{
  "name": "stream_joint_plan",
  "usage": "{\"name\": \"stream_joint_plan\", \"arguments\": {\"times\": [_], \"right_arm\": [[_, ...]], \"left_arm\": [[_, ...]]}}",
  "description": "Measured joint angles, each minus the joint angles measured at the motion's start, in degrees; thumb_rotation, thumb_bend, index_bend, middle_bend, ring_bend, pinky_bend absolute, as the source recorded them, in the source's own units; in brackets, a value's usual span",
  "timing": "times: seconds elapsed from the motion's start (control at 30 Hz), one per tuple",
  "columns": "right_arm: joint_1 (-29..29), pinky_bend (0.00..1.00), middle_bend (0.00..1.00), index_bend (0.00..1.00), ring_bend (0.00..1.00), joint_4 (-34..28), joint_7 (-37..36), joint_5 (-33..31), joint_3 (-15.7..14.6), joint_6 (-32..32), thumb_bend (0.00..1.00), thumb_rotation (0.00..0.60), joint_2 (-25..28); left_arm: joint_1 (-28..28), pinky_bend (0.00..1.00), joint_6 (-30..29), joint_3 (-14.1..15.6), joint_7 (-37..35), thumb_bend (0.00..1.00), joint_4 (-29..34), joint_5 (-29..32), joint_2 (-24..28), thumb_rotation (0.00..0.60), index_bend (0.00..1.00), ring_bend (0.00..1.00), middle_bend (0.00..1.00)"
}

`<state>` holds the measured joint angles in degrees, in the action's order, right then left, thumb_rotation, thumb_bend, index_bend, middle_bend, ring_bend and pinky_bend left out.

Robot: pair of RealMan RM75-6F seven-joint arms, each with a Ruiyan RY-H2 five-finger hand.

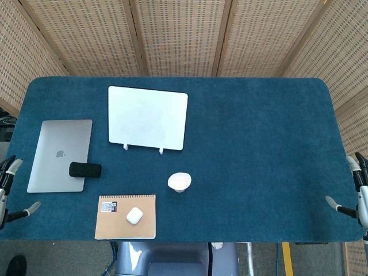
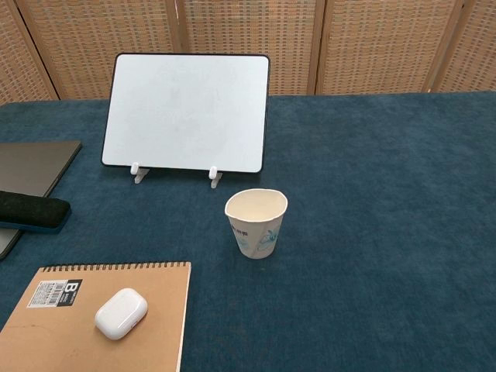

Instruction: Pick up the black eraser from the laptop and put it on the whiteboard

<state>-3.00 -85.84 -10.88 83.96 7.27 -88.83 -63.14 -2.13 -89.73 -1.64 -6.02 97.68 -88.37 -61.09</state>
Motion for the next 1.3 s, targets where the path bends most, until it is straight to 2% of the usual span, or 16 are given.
{"name": "stream_joint_plan", "arguments": {"times": [0.33, 0.5, 0.63, 0.8, 0.97, 1.13, 1.3], "right_arm": [[0.09, 0.00, 0.00, 0.00, 0.00, -0.12, -0.36, 0.11, -0.01, -0.01, 0.00, 0.600, 0.15], [0.15, 0.00, 0.00, 0.00, 0.00, -0.24, -1.15, -0.19, 0.18, 0.07, 0.00, 0.600, 0.46], [0.06, 0.00, 0.00, 0.00, 0.00, -0.16, -1.42, -0.49, 0.27, 0.50, 0.00, 0.600, 0.51], [-0.19, 0.00, 0.00, 0.00, 0.00, -0.02, -1.52, -1.29, 0.46, 1.40, 0.00, 0.600, 0.48], [-0.34, 0.00, 0.00, 0.00, 0.00, 0.09, -1.87, -1.83, 0.66, 1.97, 0.00, 0.600, 0.55], [-0.43, 0.00, 0.00, 0.00, 0.00, 0.41, -2.66, -2.19, 0.75, 2.51, 0.00, 0.600, 0.63], [-0.51, 0.00, 0.00, 0.00, 0.00, 0.79, -3.75, -2.61, 0.96, 2.98, 0.00, 0.600, 0.81]], "left_arm": [[-0.26, 0.00, 0.85, 0.23, 0.21, 0.00, -0.07, -0.26, 0.04, 0.600, 0.00, 0.00, 0.00], [-2.10, 0.00, 4.22, 0.03, 0.58, 0.00, -0.89, 0.01, 0.21, 0.600, 0.00, 0.00, 0.00], [-5.84, 0.00, 10.99, -0.47, 0.60, 0.00, -2.89, 0.78, 0.19, 0.600, 0.00, 0.00, 0.00], [-12.58, 0.00, 23.57, -1.16, 0.80, 0.00, -5.35, 2.54, 0.17, 0.600, 0.00, 0.00, 0.00], [-19.85, 0.02, 34.76, -2.17, 4.54, 0.00, -7.91, 5.63, -1.81, 0.600, 0.03, 0.00, 0.00], [-24.03, 0.06, 40.14, -3.00, 10.90, 0.02, -10.39, 10.33, -5.09, 0.600, 0.08, 0.00, 0.04], [-26.73, 0.11, 42.60, -3.70, 15.80, 0.03, -14.33, 15.20, -10.10, 0.600, 0.14, 0.04, 0.13]]}}
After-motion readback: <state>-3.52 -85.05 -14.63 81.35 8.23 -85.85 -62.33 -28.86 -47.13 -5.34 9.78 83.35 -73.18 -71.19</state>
